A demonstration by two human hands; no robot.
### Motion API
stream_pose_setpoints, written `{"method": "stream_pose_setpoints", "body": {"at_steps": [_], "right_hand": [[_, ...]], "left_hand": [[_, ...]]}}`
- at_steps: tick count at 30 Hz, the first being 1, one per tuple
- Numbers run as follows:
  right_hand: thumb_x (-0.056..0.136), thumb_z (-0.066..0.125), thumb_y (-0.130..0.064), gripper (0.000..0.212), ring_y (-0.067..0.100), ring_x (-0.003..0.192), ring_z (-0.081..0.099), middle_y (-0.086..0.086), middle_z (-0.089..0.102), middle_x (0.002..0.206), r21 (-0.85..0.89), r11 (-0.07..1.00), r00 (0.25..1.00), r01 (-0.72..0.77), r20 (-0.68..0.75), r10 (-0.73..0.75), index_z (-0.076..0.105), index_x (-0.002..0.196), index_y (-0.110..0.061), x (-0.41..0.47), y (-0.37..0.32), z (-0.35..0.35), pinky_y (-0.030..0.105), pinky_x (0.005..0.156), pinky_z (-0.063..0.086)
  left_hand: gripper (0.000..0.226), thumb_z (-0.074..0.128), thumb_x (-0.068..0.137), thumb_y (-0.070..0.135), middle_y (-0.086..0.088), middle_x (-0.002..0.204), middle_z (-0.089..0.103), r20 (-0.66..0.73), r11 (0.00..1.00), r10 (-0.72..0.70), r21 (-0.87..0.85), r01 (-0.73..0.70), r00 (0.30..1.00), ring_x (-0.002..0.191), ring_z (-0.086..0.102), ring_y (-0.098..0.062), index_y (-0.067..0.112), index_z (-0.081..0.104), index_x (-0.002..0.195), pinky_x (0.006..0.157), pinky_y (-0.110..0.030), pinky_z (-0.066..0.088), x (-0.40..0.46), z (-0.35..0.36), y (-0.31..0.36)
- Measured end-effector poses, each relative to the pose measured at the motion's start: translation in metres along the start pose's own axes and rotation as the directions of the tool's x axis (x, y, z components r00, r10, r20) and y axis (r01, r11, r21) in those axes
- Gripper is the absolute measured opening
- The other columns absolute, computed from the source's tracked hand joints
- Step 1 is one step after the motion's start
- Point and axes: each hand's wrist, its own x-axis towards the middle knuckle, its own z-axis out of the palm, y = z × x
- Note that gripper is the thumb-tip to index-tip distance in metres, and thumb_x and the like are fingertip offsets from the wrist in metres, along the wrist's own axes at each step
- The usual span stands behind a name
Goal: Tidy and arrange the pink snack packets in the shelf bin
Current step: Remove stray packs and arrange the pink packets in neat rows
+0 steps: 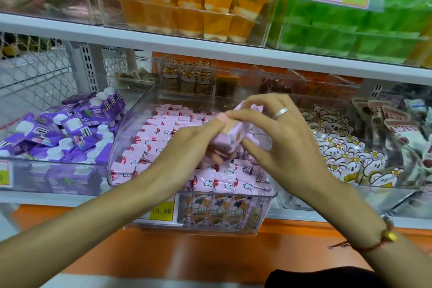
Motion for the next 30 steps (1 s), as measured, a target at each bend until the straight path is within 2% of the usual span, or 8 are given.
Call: {"method": "stream_pose_setpoints", "body": {"at_steps": [2, 5, 8, 10, 13, 19, 27, 30], "right_hand": [[0.079, 0.073, -0.011, 0.038, 0.017, 0.099, 0.051, 0.004, 0.059, 0.109, 0.097, 0.991, 0.994, -0.095, -0.052, 0.100, 0.065, 0.116, -0.014, 0.001, 0.004, -0.002, 0.029, 0.080, 0.044], [0.084, 0.070, -0.020, 0.023, 0.004, 0.077, 0.058, -0.010, 0.066, 0.091, 0.413, 0.852, 0.921, -0.323, -0.068, 0.382, 0.063, 0.105, -0.016, 0.003, 0.011, -0.006, 0.016, 0.067, 0.047], [0.086, 0.066, -0.017, 0.027, -0.005, 0.054, 0.054, -0.025, 0.058, 0.060, 0.674, 0.580, 0.832, -0.456, 0.092, 0.547, 0.047, 0.105, -0.017, 0.001, 0.018, -0.002, 0.011, 0.057, 0.046], [0.085, 0.066, -0.015, 0.054, -0.001, 0.059, 0.061, -0.016, 0.064, 0.071, 0.689, 0.510, 0.797, -0.514, 0.165, 0.581, 0.035, 0.129, -0.017, -0.001, 0.022, 0.002, 0.022, 0.070, 0.055], [0.084, 0.068, -0.020, 0.069, 0.012, 0.074, 0.069, 0.000, 0.067, 0.086, 0.615, 0.594, 0.815, -0.519, 0.145, 0.561, 0.024, 0.137, -0.023, -0.001, 0.023, 0.007, 0.032, 0.077, 0.057], [0.084, 0.069, -0.026, 0.045, 0.000, 0.072, 0.064, -0.011, 0.058, 0.086, 0.377, 0.837, 0.918, -0.396, 0.147, 0.368, 0.037, 0.115, -0.033, 0.002, 0.014, 0.016, 0.021, 0.065, 0.055], [0.066, 0.085, -0.027, 0.045, 0.004, 0.081, 0.055, -0.010, 0.057, 0.095, 0.228, 0.899, 0.927, -0.374, 0.109, 0.358, 0.053, 0.098, -0.028, 0.007, 0.028, -0.005, 0.011, 0.070, 0.042], [0.065, 0.085, -0.023, 0.042, 0.006, 0.073, 0.052, -0.012, 0.053, 0.090, 0.132, 0.939, 0.946, -0.316, 0.117, 0.302, 0.057, 0.096, -0.026, 0.010, 0.025, -0.002, 0.019, 0.067, 0.043]], "left_hand": [[0.058, 0.031, 0.076, 0.072, 0.009, 0.080, 0.074, 0.009, 1.000, 0.005, 0.026, -0.005, 1.000, 0.066, 0.066, -0.003, 0.031, 0.072, 0.080, 0.067, -0.030, 0.045, 0.003, -0.002, -0.004], [0.037, 0.034, 0.090, 0.065, 0.025, 0.107, 0.063, 0.104, 0.910, 0.164, 0.369, -0.191, 0.981, 0.094, 0.059, 0.005, 0.043, 0.059, 0.106, 0.087, -0.032, 0.047, 0.000, -0.008, -0.019], [0.033, 0.030, 0.099, 0.050, 0.029, 0.129, 0.044, 0.343, 0.542, 0.231, 0.732, -0.413, 0.910, 0.120, 0.039, 0.006, 0.047, 0.045, 0.128, 0.102, -0.025, 0.031, -0.003, -0.012, -0.029], [0.044, 0.019, 0.099, 0.051, 0.024, 0.141, 0.038, 0.417, 0.393, 0.185, 0.799, -0.456, 0.890, 0.128, 0.030, 0.003, 0.045, 0.038, 0.138, 0.105, -0.020, 0.019, -0.001, -0.013, -0.032], [0.050, 0.012, 0.096, 0.055, 0.024, 0.140, 0.041, 0.434, 0.381, 0.153, 0.803, -0.458, 0.888, 0.126, 0.036, 0.000, 0.045, 0.036, 0.139, 0.106, -0.023, 0.023, 0.001, -0.015, -0.033], [0.050, 0.013, 0.095, 0.058, 0.023, 0.136, 0.046, 0.428, 0.381, 0.159, 0.805, -0.455, 0.890, 0.121, 0.042, 0.000, 0.046, 0.038, 0.137, 0.100, -0.025, 0.030, 0.004, -0.016, -0.032], [0.052, 0.012, 0.095, 0.059, 0.023, 0.136, 0.047, 0.434, 0.364, 0.180, 0.805, -0.469, 0.883, 0.124, 0.039, 0.002, 0.045, 0.040, 0.137, 0.103, -0.028, 0.030, 0.004, -0.017, -0.035], [0.049, 0.013, 0.095, 0.058, 0.023, 0.132, 0.046, 0.426, 0.363, 0.183, 0.808, -0.464, 0.886, 0.119, 0.037, 0.002, 0.046, 0.041, 0.134, 0.098, -0.024, 0.030, 0.005, -0.017, -0.036]]}}
